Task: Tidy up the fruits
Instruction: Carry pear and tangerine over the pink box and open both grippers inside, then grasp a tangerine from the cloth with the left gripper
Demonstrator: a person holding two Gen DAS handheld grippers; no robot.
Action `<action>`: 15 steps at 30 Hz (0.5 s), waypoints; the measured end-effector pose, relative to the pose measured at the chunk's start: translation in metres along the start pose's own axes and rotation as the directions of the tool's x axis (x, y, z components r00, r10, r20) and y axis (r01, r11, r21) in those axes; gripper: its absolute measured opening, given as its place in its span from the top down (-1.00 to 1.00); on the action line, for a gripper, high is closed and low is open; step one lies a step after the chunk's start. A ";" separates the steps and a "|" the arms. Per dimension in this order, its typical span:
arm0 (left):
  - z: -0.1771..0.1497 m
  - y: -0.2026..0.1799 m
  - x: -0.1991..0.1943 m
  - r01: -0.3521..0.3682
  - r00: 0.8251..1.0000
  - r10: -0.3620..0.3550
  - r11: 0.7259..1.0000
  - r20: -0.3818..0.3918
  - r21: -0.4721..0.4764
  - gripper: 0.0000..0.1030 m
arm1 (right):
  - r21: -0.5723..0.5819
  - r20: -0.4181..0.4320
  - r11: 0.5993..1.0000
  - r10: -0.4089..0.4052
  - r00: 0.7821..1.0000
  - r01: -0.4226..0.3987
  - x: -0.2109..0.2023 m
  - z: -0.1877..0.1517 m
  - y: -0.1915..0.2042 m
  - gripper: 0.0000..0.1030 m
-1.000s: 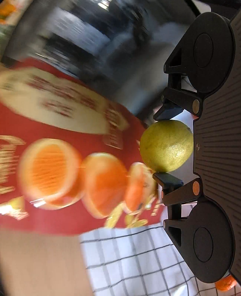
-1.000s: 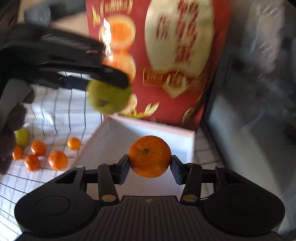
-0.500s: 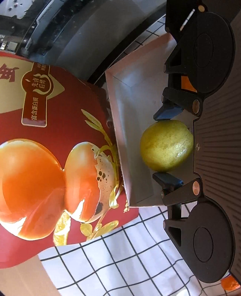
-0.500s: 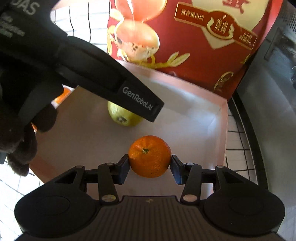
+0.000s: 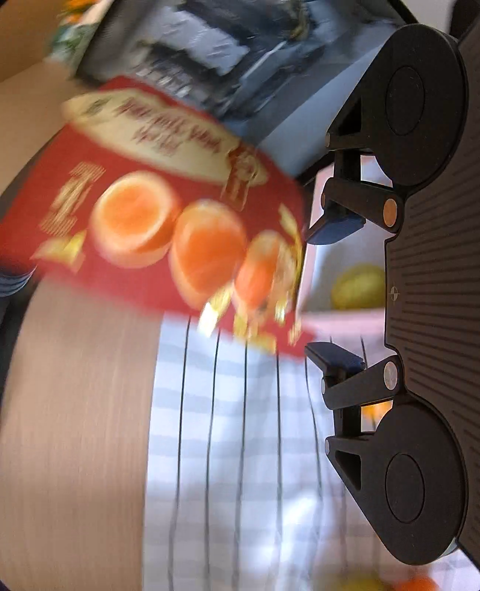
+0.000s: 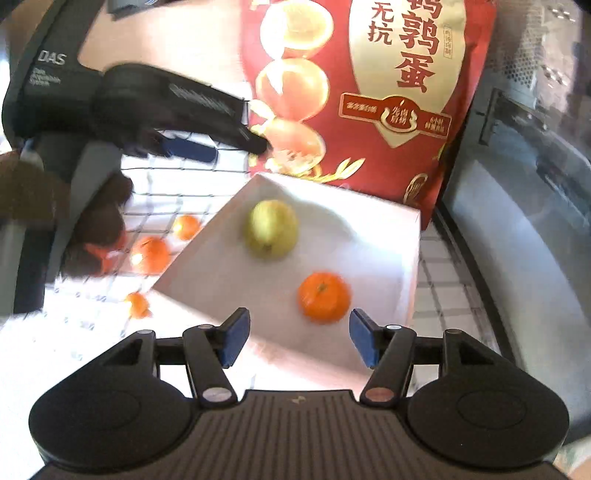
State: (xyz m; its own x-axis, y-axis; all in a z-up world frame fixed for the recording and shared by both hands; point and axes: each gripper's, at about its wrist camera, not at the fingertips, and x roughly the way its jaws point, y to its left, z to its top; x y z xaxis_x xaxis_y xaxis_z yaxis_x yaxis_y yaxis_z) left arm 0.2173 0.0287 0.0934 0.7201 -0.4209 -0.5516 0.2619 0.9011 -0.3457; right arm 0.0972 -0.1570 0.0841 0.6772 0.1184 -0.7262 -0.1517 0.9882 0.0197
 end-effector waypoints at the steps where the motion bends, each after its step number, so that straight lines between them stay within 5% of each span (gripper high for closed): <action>1: -0.002 0.011 -0.012 -0.018 1.000 0.018 0.999 0.011 -0.026 -0.23 | -0.006 -0.001 1.000 0.007 1.000 -0.007 -0.005 -0.009 0.006 -0.17; 7: -0.034 0.070 -0.058 -0.127 0.992 0.124 0.984 -0.034 -0.122 -0.23 | -0.066 -0.068 0.998 -0.013 0.998 0.009 0.010 -0.041 0.026 -0.14; 15: -0.067 0.097 -0.075 -0.184 0.980 0.171 0.973 -0.100 -0.139 -0.23 | 0.058 -0.067 0.987 -0.146 0.987 0.150 0.031 -0.035 -0.001 -0.12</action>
State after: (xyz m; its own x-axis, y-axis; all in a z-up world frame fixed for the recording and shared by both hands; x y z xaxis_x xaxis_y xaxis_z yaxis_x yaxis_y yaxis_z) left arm 0.1451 0.1412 0.0501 0.6868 -0.2684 -0.6755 0.0328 0.9398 -0.3401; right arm 0.0933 -0.1577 0.0376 0.6421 -0.0337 -0.7659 -0.0065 0.9988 -0.0494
